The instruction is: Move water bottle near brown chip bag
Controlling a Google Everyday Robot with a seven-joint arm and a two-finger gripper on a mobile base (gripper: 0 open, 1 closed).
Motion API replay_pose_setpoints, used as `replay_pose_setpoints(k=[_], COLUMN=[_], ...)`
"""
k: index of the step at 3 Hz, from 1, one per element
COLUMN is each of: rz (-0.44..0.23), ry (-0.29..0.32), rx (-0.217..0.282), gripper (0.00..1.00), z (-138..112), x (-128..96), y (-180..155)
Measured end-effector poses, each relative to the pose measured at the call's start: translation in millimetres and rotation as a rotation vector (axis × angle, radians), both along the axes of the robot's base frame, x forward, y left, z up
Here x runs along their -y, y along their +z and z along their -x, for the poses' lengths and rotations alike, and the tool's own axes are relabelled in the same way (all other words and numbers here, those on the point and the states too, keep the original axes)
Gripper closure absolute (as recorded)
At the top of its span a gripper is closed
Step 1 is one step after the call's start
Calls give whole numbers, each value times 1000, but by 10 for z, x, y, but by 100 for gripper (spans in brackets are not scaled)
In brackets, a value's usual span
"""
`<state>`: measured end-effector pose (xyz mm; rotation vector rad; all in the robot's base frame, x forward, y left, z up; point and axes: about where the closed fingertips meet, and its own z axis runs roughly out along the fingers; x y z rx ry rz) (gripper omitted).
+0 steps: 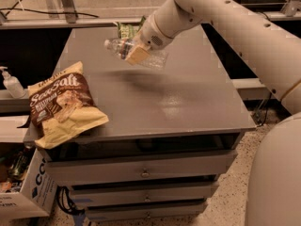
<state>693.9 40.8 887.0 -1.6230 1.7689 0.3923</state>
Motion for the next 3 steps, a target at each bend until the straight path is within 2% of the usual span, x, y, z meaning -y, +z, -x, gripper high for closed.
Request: replay_pose_setpoints(k=[2,3], rz=[-24,-26], ry=[36,68], rx=[14,-4], gripper=[100,100], z=[-36,36], x=[-510,-742], y=[37,-41])
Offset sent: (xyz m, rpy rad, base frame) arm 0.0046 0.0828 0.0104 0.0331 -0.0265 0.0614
